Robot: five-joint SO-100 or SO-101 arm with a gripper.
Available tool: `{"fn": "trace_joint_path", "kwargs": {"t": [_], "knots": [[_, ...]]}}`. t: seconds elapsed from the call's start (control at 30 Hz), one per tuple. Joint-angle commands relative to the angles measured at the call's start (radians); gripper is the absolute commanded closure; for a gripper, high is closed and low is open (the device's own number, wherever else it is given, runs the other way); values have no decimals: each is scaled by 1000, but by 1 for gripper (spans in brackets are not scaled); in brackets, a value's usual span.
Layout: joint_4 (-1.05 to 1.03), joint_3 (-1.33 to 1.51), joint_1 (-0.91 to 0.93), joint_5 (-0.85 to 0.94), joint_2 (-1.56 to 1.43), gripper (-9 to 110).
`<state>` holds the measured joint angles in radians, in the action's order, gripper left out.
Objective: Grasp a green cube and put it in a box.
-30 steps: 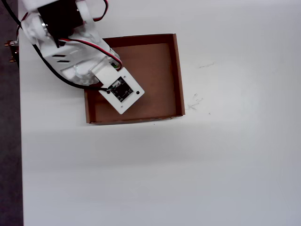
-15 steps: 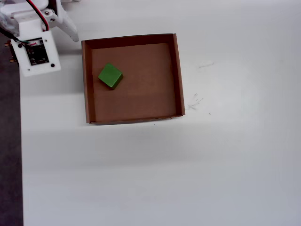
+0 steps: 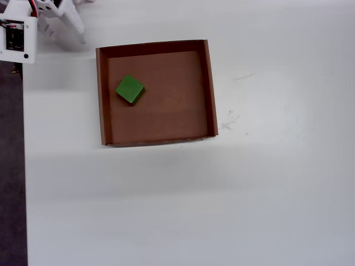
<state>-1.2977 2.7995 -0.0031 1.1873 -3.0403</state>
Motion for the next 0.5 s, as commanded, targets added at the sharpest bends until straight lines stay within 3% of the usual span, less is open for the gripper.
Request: {"fn": "trace_joint_path", "kwargs": {"t": [0.0,0.47], "knots": [[37,75,6,-20,-66,78],[54,173,72,-48,-144,78]]}}
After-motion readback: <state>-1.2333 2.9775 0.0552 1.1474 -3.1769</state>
